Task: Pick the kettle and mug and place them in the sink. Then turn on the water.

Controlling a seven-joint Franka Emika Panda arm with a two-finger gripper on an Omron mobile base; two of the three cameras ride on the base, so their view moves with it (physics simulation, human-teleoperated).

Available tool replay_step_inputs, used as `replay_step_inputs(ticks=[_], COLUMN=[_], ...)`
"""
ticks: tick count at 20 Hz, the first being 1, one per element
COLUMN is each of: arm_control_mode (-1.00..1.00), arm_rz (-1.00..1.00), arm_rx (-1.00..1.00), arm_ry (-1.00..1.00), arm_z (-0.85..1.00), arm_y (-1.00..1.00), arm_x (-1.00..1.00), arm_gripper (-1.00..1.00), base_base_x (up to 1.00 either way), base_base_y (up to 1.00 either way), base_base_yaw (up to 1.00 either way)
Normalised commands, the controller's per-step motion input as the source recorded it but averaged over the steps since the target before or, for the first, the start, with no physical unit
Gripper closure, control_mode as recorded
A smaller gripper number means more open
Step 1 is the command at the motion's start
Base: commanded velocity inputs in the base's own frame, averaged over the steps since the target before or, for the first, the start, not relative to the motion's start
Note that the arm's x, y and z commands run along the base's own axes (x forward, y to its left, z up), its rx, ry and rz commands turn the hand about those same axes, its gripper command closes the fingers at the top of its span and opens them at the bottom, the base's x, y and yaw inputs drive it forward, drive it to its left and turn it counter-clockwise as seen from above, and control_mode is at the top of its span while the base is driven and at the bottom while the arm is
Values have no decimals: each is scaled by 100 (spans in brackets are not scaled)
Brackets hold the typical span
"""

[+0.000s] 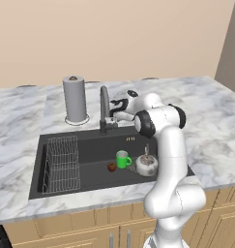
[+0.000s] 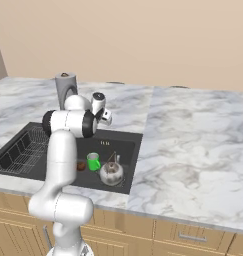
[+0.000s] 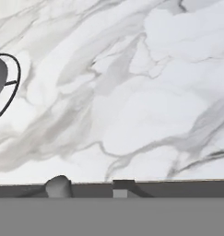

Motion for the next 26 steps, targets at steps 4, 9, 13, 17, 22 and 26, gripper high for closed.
replay_step_inputs(ticks=[4, 9, 13, 17, 22, 26], arm_control_mode=[-100, -100, -100, -100, -100, -100], arm_rz=[-9, -21, -21, -21, -18, -14], arm_rx=[21, 42, 21, 6, 0, 0], arm_ry=[23, 19, 4, 0, 0, 7], arm_z=[-53, -35, -72, -77, -50, 0], arm_y=[-100, -100, -100, -100, -66, -50], arm_x=[-1, 0, -16, -32, -31, -17], arm_gripper=[100, 100, 100, 100, 100, 100], base_base_x=[0, 0, 0, 0, 0, 0], base_base_y=[0, 0, 0, 0, 0, 0], base_base_yaw=[0, 0, 0, 0, 0, 0])
